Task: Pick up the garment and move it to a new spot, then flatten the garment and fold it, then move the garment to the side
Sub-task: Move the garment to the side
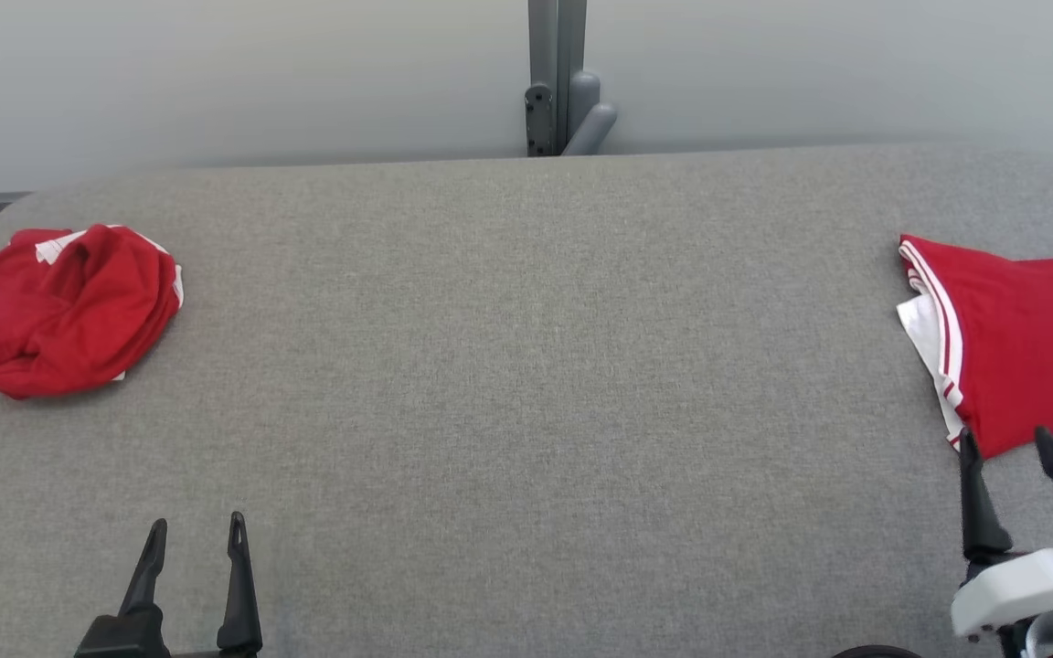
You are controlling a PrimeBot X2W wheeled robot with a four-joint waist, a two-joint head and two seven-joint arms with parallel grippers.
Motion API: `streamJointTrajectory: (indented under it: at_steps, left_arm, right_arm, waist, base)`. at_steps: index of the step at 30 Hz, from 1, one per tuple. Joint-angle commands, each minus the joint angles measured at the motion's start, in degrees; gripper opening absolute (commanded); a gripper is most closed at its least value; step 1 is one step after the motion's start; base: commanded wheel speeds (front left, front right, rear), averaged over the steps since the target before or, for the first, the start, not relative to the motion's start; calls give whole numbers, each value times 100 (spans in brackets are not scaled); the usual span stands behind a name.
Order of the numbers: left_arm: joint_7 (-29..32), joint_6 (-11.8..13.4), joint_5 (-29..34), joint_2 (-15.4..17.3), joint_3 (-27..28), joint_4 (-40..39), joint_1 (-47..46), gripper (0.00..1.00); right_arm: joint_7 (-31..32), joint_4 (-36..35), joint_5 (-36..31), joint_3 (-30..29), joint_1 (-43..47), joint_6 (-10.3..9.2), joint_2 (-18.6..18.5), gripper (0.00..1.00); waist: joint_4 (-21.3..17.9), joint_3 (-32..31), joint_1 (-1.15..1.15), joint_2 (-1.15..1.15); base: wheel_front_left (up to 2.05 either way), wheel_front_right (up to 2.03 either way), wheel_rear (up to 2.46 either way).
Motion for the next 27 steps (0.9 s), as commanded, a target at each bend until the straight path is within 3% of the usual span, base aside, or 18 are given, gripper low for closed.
streamJointTrajectory:
  at_steps: [1,5,10,27]
  left_arm:
    - [1,35,3,1,8,28,110,100]
    - [1,45,-29,-9,42,22,185,100]
    - [1,-115,-124,-13,70,-86,305,100]
    - [1,-337,-182,-16,-211,-8,142,100]
  right_arm:
    - [-46,-66,24,9,199,-9,203,100]
    - [-42,-463,-227,64,662,-9,585,100]
    - [-44,-809,-620,147,949,-7,818,100]
    - [-44,-986,-840,129,1017,-9,1047,100]
  waist:
    - [150,-427,0,69]
    - [147,-489,0,69]
    - [127,-488,0,69]
    - [228,-498,0,69]
  base:
    - [0,0,0]
    - [0,0,0]
    - [0,0,0]
    - [0,0,0]
